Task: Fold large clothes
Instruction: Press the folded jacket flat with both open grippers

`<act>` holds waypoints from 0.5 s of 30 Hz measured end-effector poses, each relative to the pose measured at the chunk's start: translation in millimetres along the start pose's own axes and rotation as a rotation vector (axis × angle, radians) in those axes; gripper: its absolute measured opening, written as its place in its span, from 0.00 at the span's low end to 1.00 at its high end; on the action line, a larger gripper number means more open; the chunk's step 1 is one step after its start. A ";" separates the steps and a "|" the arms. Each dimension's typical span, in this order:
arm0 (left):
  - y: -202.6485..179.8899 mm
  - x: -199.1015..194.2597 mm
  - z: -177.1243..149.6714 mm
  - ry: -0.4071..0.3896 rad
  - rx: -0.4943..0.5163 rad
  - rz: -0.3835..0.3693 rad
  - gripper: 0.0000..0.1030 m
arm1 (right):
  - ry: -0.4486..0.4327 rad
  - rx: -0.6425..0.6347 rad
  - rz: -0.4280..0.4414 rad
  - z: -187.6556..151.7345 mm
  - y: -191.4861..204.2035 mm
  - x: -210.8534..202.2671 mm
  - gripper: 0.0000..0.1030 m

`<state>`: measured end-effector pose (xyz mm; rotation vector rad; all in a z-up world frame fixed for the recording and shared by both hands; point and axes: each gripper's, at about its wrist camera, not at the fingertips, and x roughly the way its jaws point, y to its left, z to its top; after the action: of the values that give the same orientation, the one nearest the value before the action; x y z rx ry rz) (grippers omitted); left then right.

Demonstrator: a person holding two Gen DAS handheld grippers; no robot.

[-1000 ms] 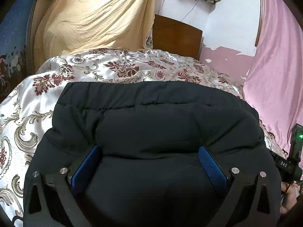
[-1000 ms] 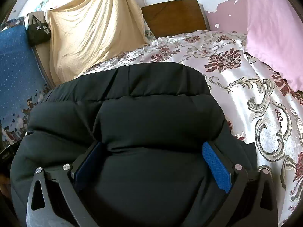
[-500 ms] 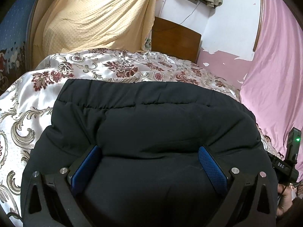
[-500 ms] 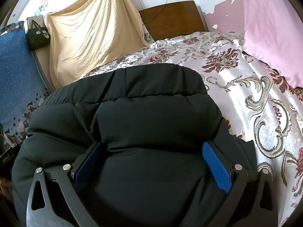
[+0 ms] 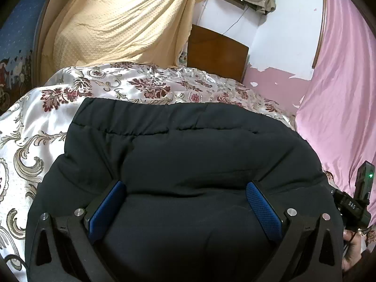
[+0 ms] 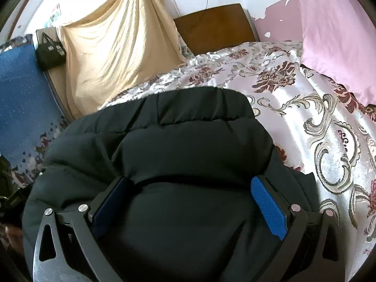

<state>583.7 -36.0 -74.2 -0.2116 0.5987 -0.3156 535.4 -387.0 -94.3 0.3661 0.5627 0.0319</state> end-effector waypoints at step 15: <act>20.3 -19.7 9.7 0.058 -0.089 0.009 1.00 | -0.029 0.037 0.037 -1.6 -6.3 -8.0 0.99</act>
<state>578.6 -9.2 -62.0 -0.2862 0.6721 -0.2870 527.3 -393.3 -93.6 0.4127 0.5279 0.0517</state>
